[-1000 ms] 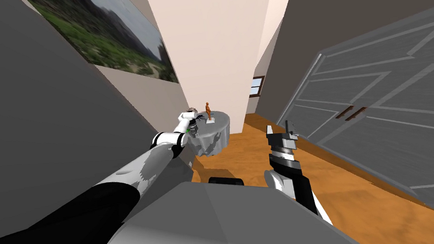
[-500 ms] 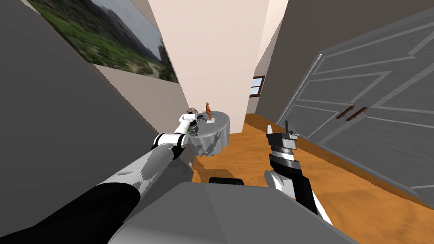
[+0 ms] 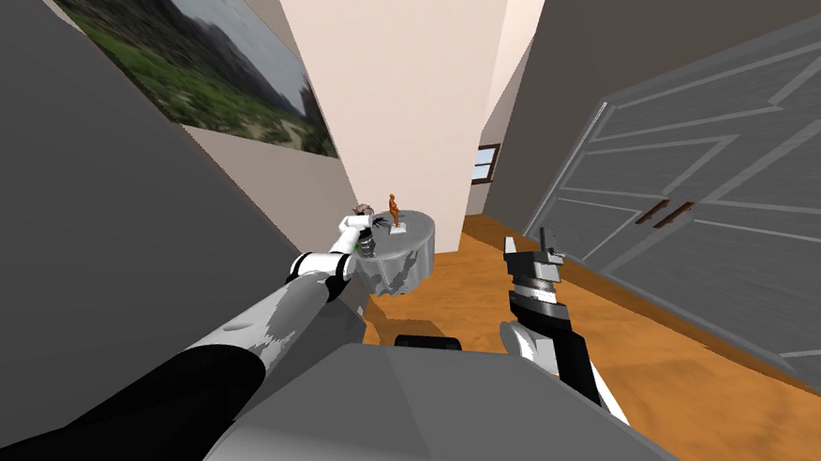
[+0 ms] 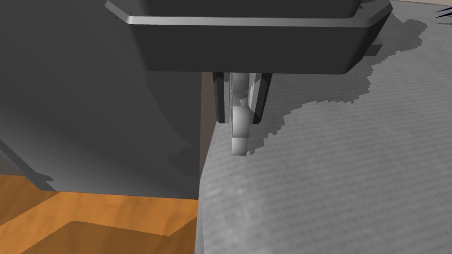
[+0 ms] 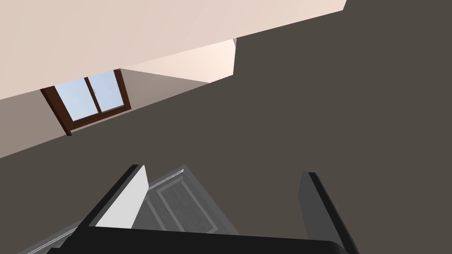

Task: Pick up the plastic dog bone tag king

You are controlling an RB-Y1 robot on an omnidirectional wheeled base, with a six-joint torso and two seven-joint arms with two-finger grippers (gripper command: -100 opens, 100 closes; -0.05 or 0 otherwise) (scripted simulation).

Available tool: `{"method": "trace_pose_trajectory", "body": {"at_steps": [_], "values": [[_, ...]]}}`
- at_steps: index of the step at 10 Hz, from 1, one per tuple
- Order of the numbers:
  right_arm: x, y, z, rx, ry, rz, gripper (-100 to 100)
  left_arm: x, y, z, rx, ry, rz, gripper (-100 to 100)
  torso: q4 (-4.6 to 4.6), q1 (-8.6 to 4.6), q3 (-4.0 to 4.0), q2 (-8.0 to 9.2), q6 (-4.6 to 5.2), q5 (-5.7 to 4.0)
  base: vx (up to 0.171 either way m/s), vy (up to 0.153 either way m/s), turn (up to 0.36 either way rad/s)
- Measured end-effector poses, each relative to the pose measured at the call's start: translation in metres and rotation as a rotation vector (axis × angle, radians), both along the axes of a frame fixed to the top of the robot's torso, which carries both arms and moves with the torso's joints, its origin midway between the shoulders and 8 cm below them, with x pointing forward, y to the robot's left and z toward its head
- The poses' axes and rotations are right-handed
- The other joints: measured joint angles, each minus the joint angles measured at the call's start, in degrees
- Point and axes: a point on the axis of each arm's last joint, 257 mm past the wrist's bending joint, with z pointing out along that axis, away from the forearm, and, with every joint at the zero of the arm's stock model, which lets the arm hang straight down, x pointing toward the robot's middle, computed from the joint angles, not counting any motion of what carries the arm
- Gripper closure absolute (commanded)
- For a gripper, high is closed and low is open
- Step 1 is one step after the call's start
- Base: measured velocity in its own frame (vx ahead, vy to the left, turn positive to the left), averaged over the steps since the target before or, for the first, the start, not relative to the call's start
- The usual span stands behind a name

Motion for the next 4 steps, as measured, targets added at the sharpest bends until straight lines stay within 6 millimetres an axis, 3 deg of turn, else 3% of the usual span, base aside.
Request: {"method": "trace_pose_trajectory", "body": {"at_steps": [3, 4], "values": [[0.0, 0.0, 0.0, 0.0, 0.0, 0.0, 0, 0.0004, 0.0001, 0.0157, 0.0, -0.001, 0.001, 100, -0.02, 0.02, -0.04, -0.05, 0.02, -0.01, -0.003, -0.002, 0.001], [0.0, 0.0, 0.0, 0.0, 0.0, 0.0, 0, 0.0008, 0.0003, 0.016, 0.0, -0.002, 0.001, 0, -0.05, 0.04, -0.07, -0.09, 0.03, 0.0, 0.0, 0.0, 0.0]]}}
